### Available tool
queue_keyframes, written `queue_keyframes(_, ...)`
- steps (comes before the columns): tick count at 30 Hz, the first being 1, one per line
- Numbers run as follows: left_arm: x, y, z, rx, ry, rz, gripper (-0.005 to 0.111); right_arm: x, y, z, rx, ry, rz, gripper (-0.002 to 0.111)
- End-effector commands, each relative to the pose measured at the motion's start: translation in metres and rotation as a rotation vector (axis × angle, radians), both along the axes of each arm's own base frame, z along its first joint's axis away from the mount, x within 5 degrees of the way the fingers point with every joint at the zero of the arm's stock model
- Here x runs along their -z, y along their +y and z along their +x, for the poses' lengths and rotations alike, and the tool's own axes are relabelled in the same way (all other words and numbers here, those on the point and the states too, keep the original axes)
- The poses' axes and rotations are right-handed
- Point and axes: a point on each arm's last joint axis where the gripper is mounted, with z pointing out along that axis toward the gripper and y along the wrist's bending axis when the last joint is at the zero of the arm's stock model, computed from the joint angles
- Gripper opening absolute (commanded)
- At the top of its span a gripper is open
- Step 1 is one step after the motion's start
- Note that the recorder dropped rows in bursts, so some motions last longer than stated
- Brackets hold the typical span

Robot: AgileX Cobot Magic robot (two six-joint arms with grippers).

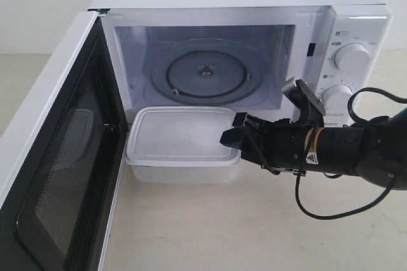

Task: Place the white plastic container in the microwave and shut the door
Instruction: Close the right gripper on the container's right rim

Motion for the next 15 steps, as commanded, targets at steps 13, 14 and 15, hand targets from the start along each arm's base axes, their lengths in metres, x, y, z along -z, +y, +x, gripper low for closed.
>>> queue_keyframes(13,0.0011,0.0003,-0.0001,-0.002,0.002,0.010,0.004,0.0008,-0.0006,0.0051,-0.014,0.048,-0.072,0.008)
queue_keyframes(14,0.0011,0.0003,-0.0001,-0.002,0.002,0.010,0.004,0.0007,-0.0003,0.0049,-0.019,0.047,-0.072,0.008)
queue_keyframes(15,0.0011,0.0003,-0.0001,-0.002,0.002,0.010,0.004,0.0008,-0.0003,0.0048,-0.023,0.044,-0.075,0.008)
